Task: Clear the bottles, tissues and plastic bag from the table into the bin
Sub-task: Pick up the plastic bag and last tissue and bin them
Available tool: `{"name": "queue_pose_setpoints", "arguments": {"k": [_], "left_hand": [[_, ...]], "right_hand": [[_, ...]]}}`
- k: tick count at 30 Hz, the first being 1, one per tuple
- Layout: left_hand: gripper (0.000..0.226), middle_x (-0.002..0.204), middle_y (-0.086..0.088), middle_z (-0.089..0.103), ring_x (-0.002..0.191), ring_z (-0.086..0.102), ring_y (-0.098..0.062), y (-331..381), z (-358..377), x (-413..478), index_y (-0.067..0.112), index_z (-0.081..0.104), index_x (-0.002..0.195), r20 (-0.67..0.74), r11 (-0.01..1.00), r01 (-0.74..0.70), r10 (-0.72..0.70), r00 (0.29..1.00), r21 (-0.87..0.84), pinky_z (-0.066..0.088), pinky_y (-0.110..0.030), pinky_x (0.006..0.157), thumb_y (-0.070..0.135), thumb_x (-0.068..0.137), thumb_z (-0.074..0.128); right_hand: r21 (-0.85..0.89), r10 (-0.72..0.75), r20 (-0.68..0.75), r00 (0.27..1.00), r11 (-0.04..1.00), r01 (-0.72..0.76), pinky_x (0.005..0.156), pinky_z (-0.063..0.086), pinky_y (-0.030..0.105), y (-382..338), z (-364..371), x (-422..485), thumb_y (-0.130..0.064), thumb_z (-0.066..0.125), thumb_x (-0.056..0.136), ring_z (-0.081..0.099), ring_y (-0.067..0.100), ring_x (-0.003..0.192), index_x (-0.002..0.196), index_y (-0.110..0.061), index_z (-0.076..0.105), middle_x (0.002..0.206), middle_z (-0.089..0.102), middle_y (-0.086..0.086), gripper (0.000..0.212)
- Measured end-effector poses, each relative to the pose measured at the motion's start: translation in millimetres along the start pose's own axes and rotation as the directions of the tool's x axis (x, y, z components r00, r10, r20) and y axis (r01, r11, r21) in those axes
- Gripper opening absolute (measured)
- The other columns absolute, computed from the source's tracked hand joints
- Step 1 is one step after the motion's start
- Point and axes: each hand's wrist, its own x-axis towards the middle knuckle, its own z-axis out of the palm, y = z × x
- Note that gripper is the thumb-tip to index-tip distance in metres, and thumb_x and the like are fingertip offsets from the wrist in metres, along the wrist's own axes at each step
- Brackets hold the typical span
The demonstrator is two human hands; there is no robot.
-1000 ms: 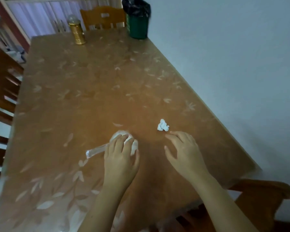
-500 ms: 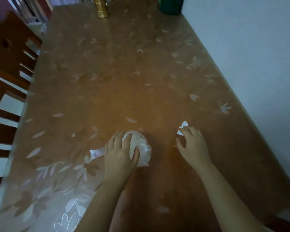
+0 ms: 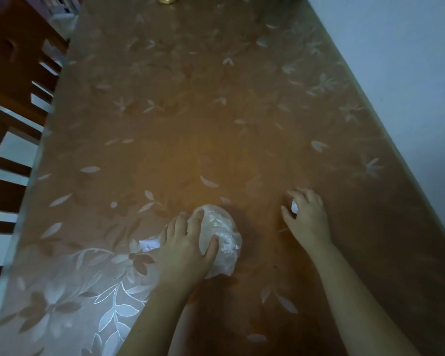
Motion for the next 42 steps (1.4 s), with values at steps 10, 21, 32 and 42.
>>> {"name": "queue_pose_setpoints", "arguments": {"k": [10, 21, 32, 42], "left_hand": [[0.05, 0.112, -0.01, 0.056, 0.097, 0.055, -0.023, -5, 15, -6, 0.011, 0.057, 0.12, -0.024, 0.973, 0.007, -0.013, 1.0, -0.232, 0.04, -0.027, 0.08, 0.017, 0.074, 0.073], [0.039, 0.097, 0.015, 0.045, 0.08, 0.053, -0.003, 4, 28, -17, 0.019, 0.061, 0.113, 0.023, 0.882, 0.079, -0.078, 0.997, -0.465, 0.036, 0.001, 0.071, 0.013, 0.077, 0.071], [0.037, 0.09, 0.011, 0.052, 0.078, 0.051, -0.001, 12, 30, -21, 0.042, 0.058, 0.092, 0.04, 0.75, 0.154, -0.168, 0.985, -0.644, 0.042, -0.007, 0.068, 0.012, 0.076, 0.072], [0.036, 0.091, 0.011, 0.057, 0.081, 0.053, 0.003, 23, 10, -34, 0.043, 0.059, 0.086, -0.002, 0.716, 0.114, -0.159, 0.987, -0.689, 0.041, -0.006, 0.067, 0.011, 0.076, 0.071]], "right_hand": [[0.077, -0.014, -0.064, 0.998, 0.997, 0.019, 0.082, 0.048, 0.046, -2, 14, -22, 0.002, 0.066, 0.074, 0.049, 0.034, 0.106, 0.102, -0.001, 0.063, 0.112, 0.058, 0.017, 0.028], [0.116, -0.049, -0.126, 0.991, 0.991, 0.064, 0.074, 0.043, 0.03, 6, 17, -44, 0.009, 0.067, 0.07, 0.053, 0.03, 0.092, 0.094, -0.001, 0.064, 0.098, 0.06, 0.015, 0.027], [0.211, 0.033, -0.127, 0.991, 0.978, -0.005, 0.073, 0.041, 0.025, 11, 11, -57, 0.01, 0.062, 0.074, 0.056, 0.022, 0.089, 0.092, -0.004, 0.065, 0.095, 0.059, 0.009, 0.023], [0.28, 0.098, -0.199, 0.975, 0.959, -0.04, 0.067, 0.037, 0.017, 1, -5, -71, 0.013, 0.059, 0.073, 0.053, 0.014, 0.077, 0.08, -0.015, 0.066, 0.084, 0.051, -0.003, 0.03]]}}
